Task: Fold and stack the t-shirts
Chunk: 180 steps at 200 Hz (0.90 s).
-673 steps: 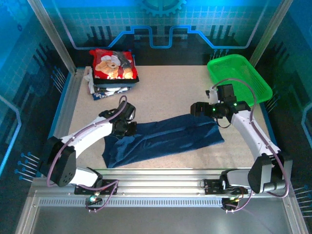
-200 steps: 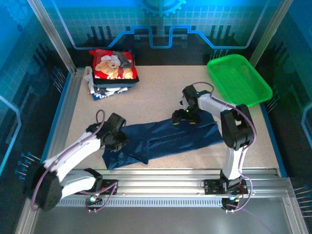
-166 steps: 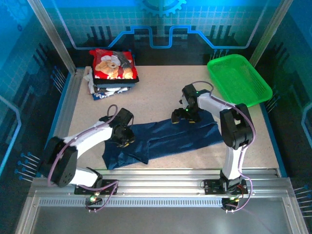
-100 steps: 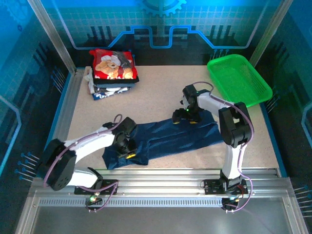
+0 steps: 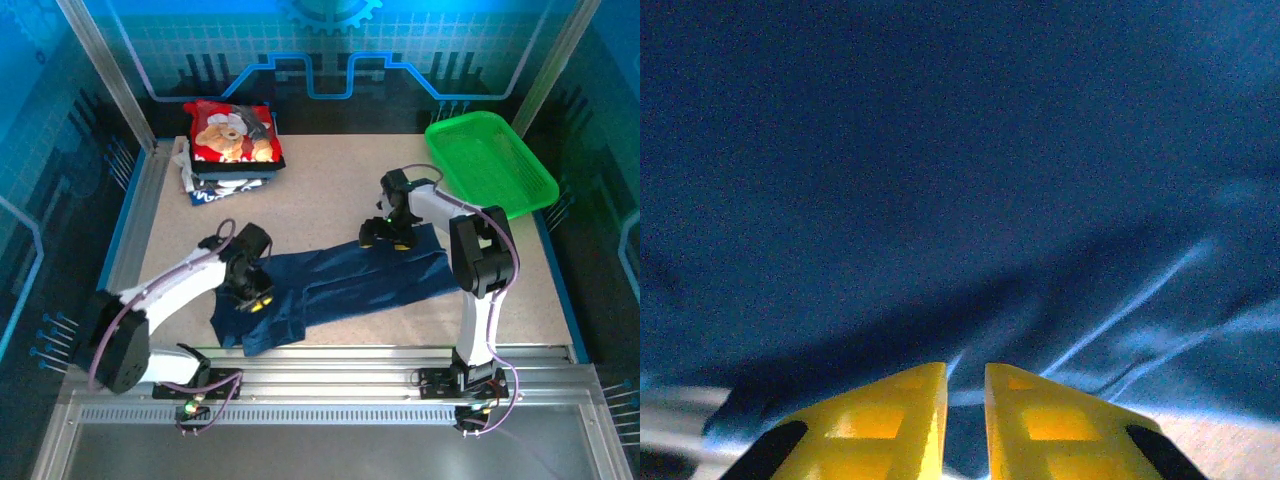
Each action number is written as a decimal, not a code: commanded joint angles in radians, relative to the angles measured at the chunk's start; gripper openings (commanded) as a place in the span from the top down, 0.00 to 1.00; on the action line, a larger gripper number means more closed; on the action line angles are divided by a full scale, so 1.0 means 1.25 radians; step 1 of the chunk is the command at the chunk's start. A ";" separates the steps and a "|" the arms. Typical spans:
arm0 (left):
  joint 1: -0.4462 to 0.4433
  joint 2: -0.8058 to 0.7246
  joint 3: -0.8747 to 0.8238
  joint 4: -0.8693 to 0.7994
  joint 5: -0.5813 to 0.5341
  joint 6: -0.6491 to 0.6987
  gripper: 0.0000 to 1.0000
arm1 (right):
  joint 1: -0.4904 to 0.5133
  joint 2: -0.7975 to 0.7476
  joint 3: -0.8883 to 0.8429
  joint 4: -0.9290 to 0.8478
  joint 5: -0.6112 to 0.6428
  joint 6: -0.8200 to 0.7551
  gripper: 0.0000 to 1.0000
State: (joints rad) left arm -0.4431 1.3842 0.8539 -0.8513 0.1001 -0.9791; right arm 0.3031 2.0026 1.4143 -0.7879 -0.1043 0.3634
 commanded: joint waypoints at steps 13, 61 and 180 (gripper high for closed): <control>0.080 0.203 0.044 0.064 -0.031 0.127 0.84 | -0.036 0.020 -0.003 -0.063 0.086 0.038 0.11; 0.139 0.463 0.286 0.036 -0.079 0.256 0.86 | -0.057 -0.023 -0.057 -0.114 0.169 0.042 0.14; 0.152 1.075 1.378 -0.148 0.044 0.338 0.82 | -0.015 -0.203 -0.312 -0.103 0.015 0.117 0.14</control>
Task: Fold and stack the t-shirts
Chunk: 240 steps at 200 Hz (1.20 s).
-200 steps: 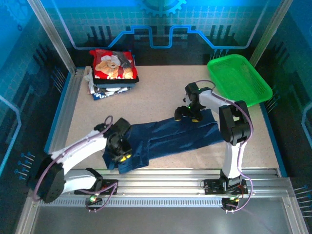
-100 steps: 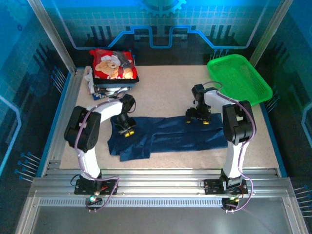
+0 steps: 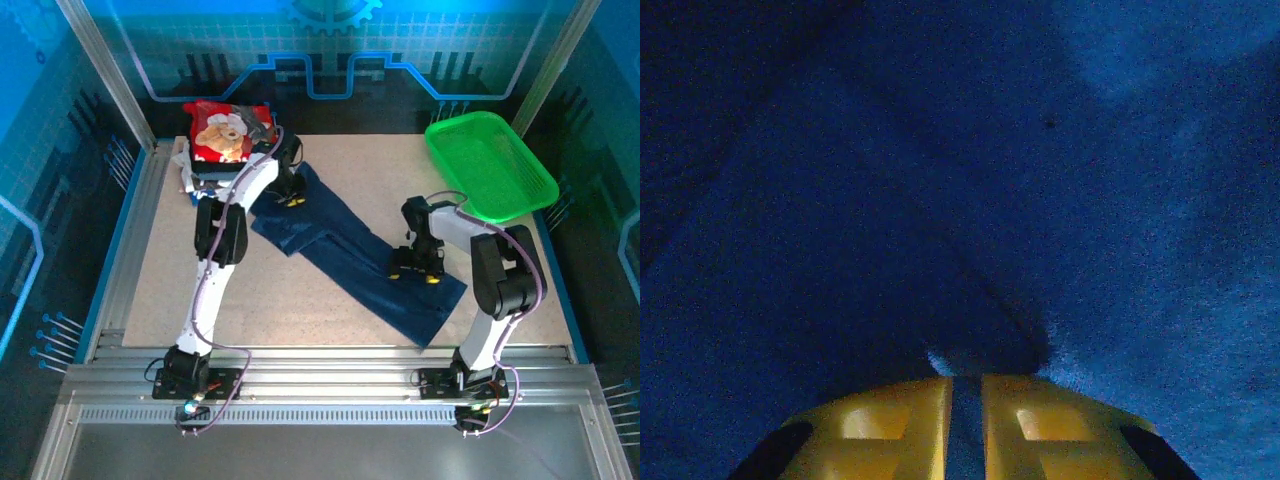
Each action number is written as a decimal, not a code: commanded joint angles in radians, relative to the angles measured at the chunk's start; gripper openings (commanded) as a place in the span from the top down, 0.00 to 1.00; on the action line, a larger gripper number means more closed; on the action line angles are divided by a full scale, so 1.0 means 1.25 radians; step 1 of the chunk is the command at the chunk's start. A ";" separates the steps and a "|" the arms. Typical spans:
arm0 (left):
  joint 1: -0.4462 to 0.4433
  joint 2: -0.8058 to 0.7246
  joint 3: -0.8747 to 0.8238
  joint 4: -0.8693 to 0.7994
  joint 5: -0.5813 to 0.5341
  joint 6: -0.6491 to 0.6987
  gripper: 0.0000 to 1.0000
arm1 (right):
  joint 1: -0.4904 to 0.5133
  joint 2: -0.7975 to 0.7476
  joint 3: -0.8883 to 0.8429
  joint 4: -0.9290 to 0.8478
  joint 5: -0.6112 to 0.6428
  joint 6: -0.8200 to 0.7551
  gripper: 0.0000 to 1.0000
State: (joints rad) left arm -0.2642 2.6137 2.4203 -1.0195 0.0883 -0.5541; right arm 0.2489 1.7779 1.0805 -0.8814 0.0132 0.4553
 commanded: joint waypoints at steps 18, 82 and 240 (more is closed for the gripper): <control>0.018 0.136 0.173 0.053 0.114 -0.035 0.82 | 0.069 -0.036 -0.068 -0.012 -0.138 0.096 0.14; 0.047 0.238 0.255 0.278 0.258 -0.139 0.81 | 0.264 -0.097 -0.183 0.224 -0.244 0.486 0.11; 0.074 -0.170 0.067 0.575 0.464 -0.283 0.19 | 0.429 -0.178 0.113 -0.046 -0.078 0.491 0.02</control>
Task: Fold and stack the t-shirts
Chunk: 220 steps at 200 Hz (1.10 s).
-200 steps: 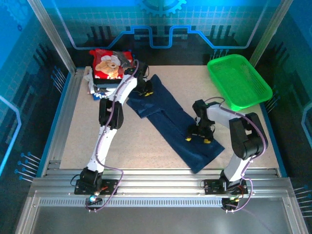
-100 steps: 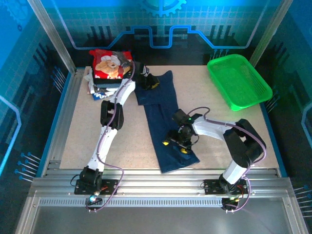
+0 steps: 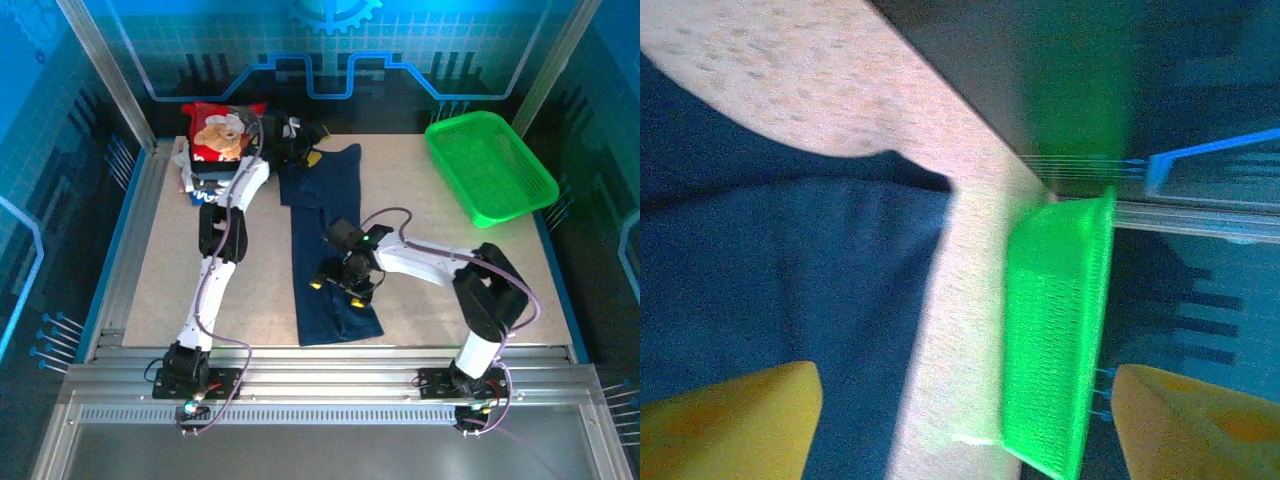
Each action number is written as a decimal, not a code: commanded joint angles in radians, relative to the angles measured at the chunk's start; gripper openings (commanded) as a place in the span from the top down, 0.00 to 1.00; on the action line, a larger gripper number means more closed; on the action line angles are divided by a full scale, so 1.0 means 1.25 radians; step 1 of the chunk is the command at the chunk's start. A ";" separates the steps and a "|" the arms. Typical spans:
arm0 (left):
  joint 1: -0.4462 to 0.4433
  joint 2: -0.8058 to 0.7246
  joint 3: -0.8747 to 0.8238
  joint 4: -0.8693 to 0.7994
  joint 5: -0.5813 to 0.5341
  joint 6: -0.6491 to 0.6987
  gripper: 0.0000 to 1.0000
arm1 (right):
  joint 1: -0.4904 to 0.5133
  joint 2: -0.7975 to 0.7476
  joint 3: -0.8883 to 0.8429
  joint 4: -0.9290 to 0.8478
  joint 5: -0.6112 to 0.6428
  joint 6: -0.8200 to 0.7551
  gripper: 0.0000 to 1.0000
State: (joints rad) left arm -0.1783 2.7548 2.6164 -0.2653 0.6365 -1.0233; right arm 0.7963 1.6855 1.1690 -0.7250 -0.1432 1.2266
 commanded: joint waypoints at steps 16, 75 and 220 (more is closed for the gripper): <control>-0.001 -0.433 -0.212 -0.118 -0.005 0.166 0.18 | -0.024 -0.151 0.037 -0.239 0.057 -0.219 0.02; -0.104 -1.051 -1.005 -0.361 -0.179 0.291 0.23 | -0.088 -0.283 -0.198 -0.112 -0.090 -0.388 0.10; -0.517 -1.334 -1.783 0.076 -0.287 -0.189 0.43 | -0.103 -0.217 -0.409 0.121 -0.151 -0.379 0.29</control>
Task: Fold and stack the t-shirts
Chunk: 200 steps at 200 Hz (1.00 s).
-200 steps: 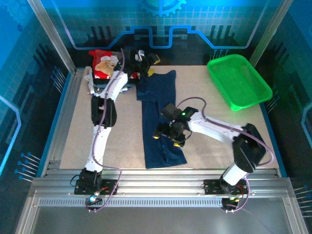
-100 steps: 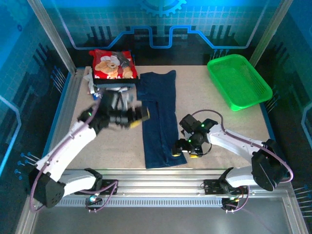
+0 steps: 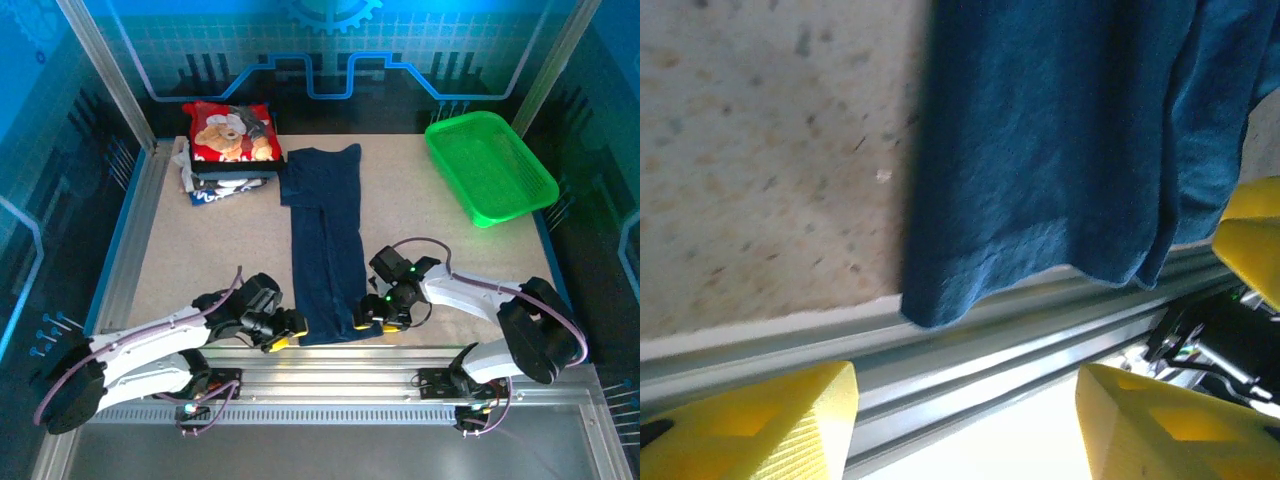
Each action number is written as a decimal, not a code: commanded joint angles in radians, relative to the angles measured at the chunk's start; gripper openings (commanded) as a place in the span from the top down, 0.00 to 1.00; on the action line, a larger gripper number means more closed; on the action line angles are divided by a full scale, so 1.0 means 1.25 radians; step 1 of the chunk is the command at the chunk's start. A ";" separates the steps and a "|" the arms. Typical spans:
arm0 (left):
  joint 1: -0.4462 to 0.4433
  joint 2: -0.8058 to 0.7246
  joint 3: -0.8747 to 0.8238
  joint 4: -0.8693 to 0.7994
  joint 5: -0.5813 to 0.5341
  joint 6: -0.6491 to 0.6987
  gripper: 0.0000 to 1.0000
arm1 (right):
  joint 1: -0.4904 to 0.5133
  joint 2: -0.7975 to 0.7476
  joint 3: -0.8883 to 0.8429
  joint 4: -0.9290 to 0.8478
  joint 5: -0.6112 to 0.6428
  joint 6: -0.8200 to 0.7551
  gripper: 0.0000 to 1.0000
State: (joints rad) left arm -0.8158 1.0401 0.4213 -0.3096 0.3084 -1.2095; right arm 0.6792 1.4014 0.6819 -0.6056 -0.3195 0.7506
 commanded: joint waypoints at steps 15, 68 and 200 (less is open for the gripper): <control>-0.008 0.078 -0.029 0.156 -0.021 -0.045 0.45 | -0.008 0.011 -0.024 0.030 -0.004 0.007 0.30; -0.007 0.206 -0.010 0.247 -0.014 -0.040 0.54 | -0.012 0.045 -0.014 0.041 0.004 0.010 0.35; -0.020 0.047 0.000 0.071 -0.027 -0.035 1.00 | -0.009 -0.067 -0.022 -0.094 0.019 0.105 0.94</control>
State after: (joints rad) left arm -0.8284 1.1893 0.4286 -0.1280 0.3023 -1.2514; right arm 0.6590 1.3849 0.6754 -0.6636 -0.2783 0.8246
